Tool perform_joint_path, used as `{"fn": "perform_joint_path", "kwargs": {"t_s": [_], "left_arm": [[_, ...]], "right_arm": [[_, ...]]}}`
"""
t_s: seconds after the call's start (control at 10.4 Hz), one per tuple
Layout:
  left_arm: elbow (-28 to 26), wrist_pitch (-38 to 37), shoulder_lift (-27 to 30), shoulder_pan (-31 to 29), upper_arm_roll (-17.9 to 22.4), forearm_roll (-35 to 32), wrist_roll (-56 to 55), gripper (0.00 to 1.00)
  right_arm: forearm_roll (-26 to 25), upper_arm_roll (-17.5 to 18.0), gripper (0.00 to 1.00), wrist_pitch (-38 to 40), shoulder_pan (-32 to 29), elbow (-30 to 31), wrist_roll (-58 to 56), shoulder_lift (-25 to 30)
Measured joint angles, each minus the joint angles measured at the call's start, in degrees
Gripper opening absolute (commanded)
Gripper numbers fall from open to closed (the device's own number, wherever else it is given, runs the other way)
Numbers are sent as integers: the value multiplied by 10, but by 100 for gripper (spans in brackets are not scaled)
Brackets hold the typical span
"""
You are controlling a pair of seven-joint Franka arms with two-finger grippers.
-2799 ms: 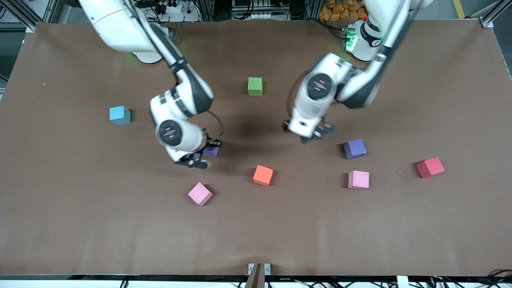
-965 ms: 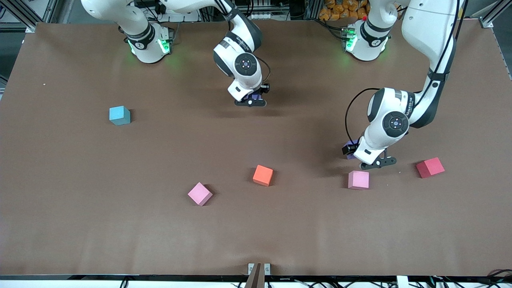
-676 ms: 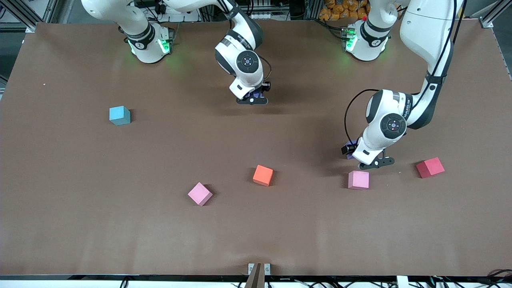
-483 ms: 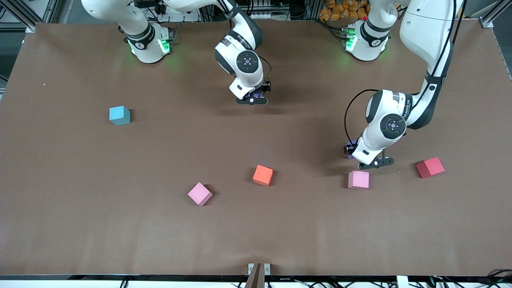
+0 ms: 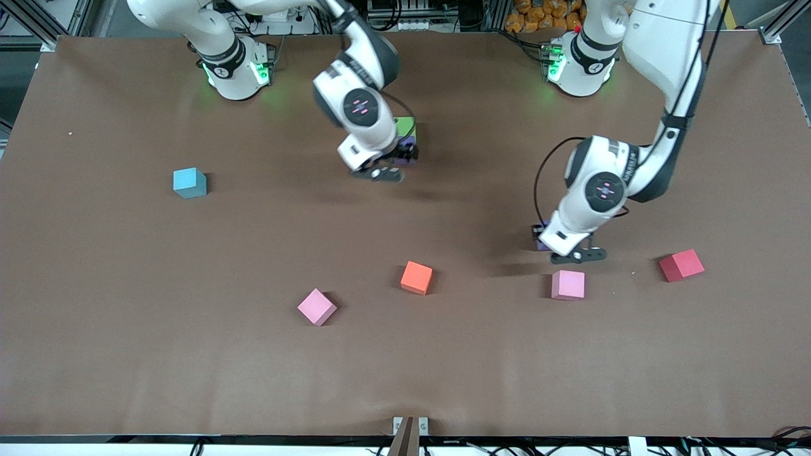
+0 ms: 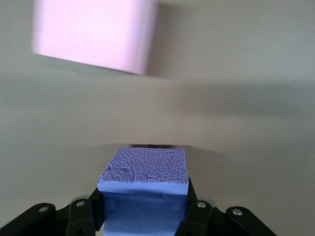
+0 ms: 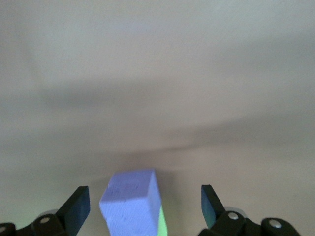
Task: Arrange blocks into number 1
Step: 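Carry the purple block to the column while the right gripper reaches pink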
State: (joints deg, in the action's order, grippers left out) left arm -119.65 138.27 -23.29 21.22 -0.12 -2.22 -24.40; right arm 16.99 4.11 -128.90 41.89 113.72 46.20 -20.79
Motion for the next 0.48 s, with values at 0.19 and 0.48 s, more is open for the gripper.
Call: {"fn": "perform_joint_path", "kwargs": {"t_s": [0.19, 0.48], "left_arm": [[9, -1, 4, 58, -14, 0, -54, 0], [37, -2, 4, 139, -31, 21, -125, 0]], "right_arm": [[-2, -2, 100, 1, -70, -10, -11, 10], [-6, -11, 100, 1, -163, -40, -17, 8]]}}
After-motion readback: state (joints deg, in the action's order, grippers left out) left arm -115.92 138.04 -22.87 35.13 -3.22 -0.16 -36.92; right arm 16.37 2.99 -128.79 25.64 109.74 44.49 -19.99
